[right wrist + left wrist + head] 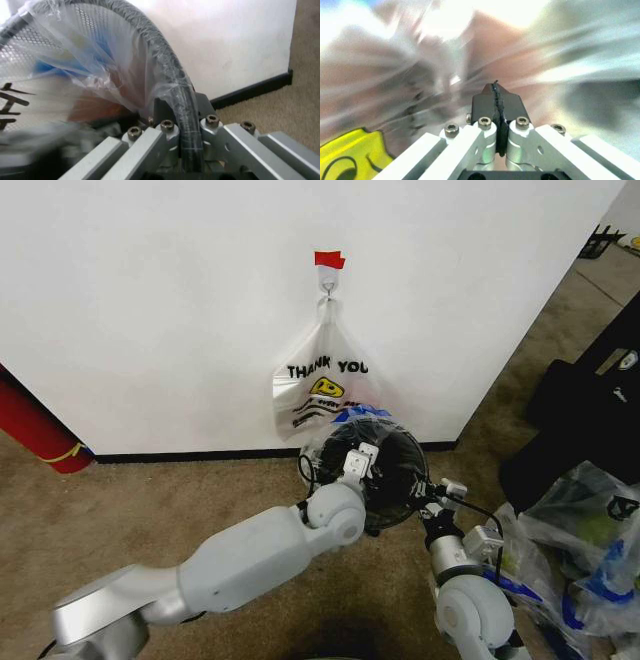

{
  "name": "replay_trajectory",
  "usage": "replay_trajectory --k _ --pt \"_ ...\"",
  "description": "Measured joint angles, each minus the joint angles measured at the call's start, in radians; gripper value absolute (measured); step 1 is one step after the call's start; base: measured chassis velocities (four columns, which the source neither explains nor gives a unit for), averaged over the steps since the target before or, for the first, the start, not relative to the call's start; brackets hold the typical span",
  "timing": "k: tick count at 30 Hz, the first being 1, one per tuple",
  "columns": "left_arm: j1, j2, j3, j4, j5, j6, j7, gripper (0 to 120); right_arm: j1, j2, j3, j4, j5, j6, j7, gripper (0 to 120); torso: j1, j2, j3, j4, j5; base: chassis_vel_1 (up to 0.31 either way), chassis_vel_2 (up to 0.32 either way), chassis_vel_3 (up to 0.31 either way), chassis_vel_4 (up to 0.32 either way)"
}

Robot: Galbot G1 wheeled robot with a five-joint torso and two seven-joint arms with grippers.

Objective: Pick up the garbage bag from the wall and place it over the trash bin.

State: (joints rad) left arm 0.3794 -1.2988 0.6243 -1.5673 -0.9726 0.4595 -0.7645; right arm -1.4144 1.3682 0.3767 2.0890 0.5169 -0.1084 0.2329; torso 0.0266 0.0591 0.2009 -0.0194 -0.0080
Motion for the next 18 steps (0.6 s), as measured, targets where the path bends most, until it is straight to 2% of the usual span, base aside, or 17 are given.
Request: replay_trajectory --k 1,7,8,9,12,13,15,18 --pt "0.002 0.012 0.000 -0.020 -0.010 0.001 0.003 0 0.001 -0.001 0.001 -0.001 0.002 0.000 0.001 0 0.000 0.000 0.000 0.0001 0.0001 0.000 0.000 0.000 0.000" --pt "0.026 0.117 -0.004 -0.277 -0.132 -0.023 0.067 0 0.003 -0.004 0.011 -0.018 0.026 0.000 0.010 0 0.000 0.000 0.000 0.0000 -0.0001 0.000 0.000 0.000 0.000" --pt "0.026 0.117 -0.004 -0.277 -0.132 -0.023 0.067 0 0.003 -0.004 0.011 -0.018 0.026 0.000 0.010 0 0.000 0.000 0.000 0.0000 -0.0001 0.000 0.000 0.000 0.000" --pt "0.029 0.137 -0.007 -0.327 -0.152 -0.031 0.085 5 0.003 -0.002 0.009 -0.020 0.029 -0.001 0.011 0 0.000 0.000 0.000 0.0000 -0.0001 0.000 0.000 0.000 0.000" --pt "0.050 0.182 -0.035 -0.408 -0.177 -0.049 0.117 16 0.001 -0.001 0.007 -0.021 0.056 -0.006 0.012 0 0.000 0.000 0.000 -0.0001 -0.0003 0.000 0.000 0.000 0.000" --pt "0.050 0.182 -0.035 -0.408 -0.177 -0.049 0.117 16 0.001 -0.001 0.007 -0.021 0.056 -0.006 0.012 0 0.000 0.000 0.000 -0.0001 -0.0003 0.000 0.000 0.000 0.000" --pt "0.102 0.247 -0.094 -0.476 -0.181 -0.085 0.168 26 -0.004 -0.004 0.018 -0.011 0.121 -0.023 0.020 0 0.000 0.000 0.000 0.0001 0.0000 0.000 0.000 0.000 0.000" --pt "0.224 0.340 -0.200 -0.567 -0.125 -0.148 0.231 39 -0.015 -0.029 0.047 0.031 0.281 -0.086 0.066 0 0.000 0.000 0.000 0.0001 -0.0002 0.000 0.000 0.000 0.000"
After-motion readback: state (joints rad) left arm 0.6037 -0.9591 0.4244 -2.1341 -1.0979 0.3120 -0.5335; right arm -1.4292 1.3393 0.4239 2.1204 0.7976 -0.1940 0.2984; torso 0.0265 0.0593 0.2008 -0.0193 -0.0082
